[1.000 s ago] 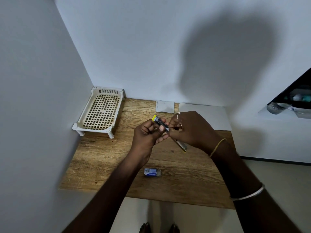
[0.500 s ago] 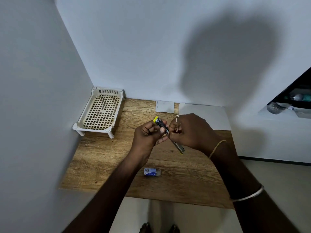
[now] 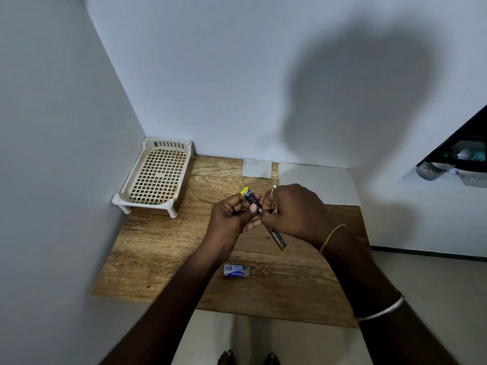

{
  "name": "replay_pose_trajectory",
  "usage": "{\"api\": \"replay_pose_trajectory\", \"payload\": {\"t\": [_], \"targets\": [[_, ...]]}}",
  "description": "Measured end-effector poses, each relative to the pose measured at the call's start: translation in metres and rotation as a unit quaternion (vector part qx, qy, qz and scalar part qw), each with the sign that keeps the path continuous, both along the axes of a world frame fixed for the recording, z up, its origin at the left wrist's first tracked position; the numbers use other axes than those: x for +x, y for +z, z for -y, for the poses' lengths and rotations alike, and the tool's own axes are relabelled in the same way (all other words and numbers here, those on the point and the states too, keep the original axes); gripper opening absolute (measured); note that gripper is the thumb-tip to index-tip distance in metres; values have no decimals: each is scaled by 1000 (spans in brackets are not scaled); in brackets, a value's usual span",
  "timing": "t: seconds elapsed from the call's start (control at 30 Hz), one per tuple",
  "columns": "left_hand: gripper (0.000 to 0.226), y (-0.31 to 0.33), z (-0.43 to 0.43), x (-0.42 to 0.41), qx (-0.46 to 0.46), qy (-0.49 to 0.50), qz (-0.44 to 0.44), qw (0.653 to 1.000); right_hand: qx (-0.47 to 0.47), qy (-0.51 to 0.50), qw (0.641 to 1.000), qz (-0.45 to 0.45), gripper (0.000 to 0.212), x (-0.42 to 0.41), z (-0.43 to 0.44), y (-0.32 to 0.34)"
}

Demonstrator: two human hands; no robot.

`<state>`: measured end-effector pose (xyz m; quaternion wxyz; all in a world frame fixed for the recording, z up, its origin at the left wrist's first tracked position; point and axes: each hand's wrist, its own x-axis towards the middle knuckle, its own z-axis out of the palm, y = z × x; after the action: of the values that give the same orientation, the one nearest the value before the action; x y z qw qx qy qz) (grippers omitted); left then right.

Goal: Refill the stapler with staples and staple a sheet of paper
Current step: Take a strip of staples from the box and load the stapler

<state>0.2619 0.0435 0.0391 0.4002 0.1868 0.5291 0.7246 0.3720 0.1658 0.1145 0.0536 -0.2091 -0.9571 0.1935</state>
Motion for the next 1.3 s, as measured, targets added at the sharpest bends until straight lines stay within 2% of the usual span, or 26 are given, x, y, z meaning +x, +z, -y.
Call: {"api": "replay_pose_trajectory", "payload": {"t": [0.1,0.3,0.43,0.53,0.63,0.83,1.03,1.17,1.3], "targets": [[21,-4,1,-2,-7,-4,-4,1000,-30,3,1000,1,8,1,-3,-7],[21,-6,3,-3,-16,-25,4,1000,-203,20,979,-22,2,3,-14,-19],[19,-7,2,-3,-28,-32,9,999,-245,16,968,-42,4,3,-18,-25],[19,-8,2,-3,-38,-30,7,999,-229,10,972,-60,1,5,-16,-25],[13,-10,2,-3,-51,-29,9,998,-195,19,978,-76,10,8,-15,-17],[7,-14,1,-3,-78,-35,5,996,-60,80,995,3,16,1,-11,2],[17,-16,0,-2,-88,-31,-1,996,82,77,990,80,16,-4,-3,-5],[15,-16,0,-1,-88,-23,4,996,108,58,989,80,12,-4,1,-15],[22,-19,1,-1,-96,-26,9,995,81,47,993,67,10,-4,1,-19]]}}
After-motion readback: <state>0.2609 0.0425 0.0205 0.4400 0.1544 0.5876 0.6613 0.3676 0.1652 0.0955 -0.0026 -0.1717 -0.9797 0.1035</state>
